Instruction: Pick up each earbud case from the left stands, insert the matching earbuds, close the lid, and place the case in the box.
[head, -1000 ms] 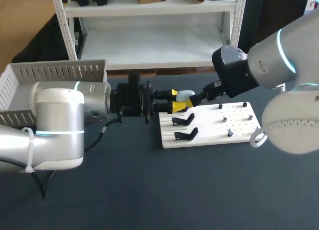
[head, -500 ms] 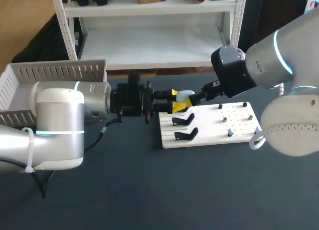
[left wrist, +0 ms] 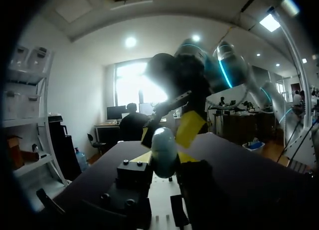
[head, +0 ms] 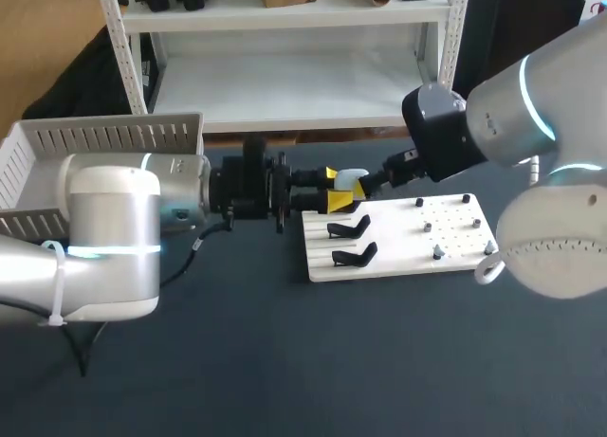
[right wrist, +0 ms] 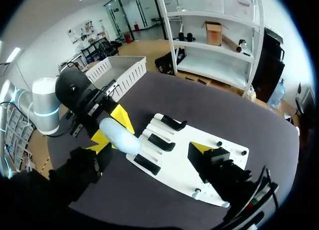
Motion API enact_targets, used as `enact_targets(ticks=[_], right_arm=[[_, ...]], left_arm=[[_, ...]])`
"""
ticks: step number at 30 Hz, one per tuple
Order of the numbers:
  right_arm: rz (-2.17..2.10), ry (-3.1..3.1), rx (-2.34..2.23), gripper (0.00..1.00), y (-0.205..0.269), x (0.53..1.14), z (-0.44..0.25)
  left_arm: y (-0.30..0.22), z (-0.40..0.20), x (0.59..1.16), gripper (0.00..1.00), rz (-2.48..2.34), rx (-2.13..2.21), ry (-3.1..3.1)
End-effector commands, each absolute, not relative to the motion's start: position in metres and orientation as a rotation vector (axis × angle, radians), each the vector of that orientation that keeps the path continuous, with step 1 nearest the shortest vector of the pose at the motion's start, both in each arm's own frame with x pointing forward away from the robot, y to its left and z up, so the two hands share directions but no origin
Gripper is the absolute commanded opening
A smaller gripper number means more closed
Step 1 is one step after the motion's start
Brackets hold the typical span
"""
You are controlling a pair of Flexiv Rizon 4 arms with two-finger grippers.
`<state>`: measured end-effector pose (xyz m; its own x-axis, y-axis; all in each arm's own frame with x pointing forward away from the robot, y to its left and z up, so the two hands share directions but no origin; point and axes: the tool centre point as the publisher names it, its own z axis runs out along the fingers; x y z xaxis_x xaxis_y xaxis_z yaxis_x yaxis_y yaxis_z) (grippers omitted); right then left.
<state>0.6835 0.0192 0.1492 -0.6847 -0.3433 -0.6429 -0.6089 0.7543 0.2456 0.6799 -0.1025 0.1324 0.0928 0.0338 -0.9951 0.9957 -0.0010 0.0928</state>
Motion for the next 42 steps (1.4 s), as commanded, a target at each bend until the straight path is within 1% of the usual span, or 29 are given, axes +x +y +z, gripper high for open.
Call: enact_targets(ticks=[1, 8, 12, 20, 30, 34, 39, 41, 42], right_arm=[[0.591, 2.364, -0.704, 1.00, 0.021, 0.685, 0.155], [0.603, 2.332, -0.694, 1.00, 0.016, 0.684, 0.174], [0.538, 2.324, -0.724, 1.00, 0.006, 0.680, 0.181], [0.232, 2.369, -0.753, 1.00, -0.044, 0.671, 0.186], [-0.119, 2.630, -0.630, 1.00, -0.115, 0.657, 0.150], [-0.202, 2.684, -0.600, 1.00, -0.129, 0.649, 0.130], [-0.233, 2.728, -0.599, 1.00, -0.135, 0.643, 0.105], [-0.248, 2.734, -0.598, 0.91, -0.137, 0.642, 0.097], [-0.247, 2.739, -0.596, 0.76, -0.138, 0.642, 0.094]], left_arm=[[-0.103, 0.131, 0.678, 0.00, -1.126, 1.275, 1.162], [-0.103, 0.131, 0.678, 0.00, -1.126, 1.275, 1.162], [-0.103, 0.131, 0.678, 0.00, -1.126, 1.275, 1.162], [-0.103, 0.131, 0.678, 0.00, -1.126, 1.275, 1.162], [-0.103, 0.131, 0.678, 0.00, -1.126, 1.275, 1.162], [-0.103, 0.131, 0.678, 0.00, -1.126, 1.275, 1.162], [-0.103, 0.131, 0.678, 0.00, -1.126, 1.275, 1.162], [-0.103, 0.131, 0.678, 0.00, -1.126, 1.275, 1.162], [-0.103, 0.131, 0.678, 0.00, -1.126, 1.275, 1.162]])
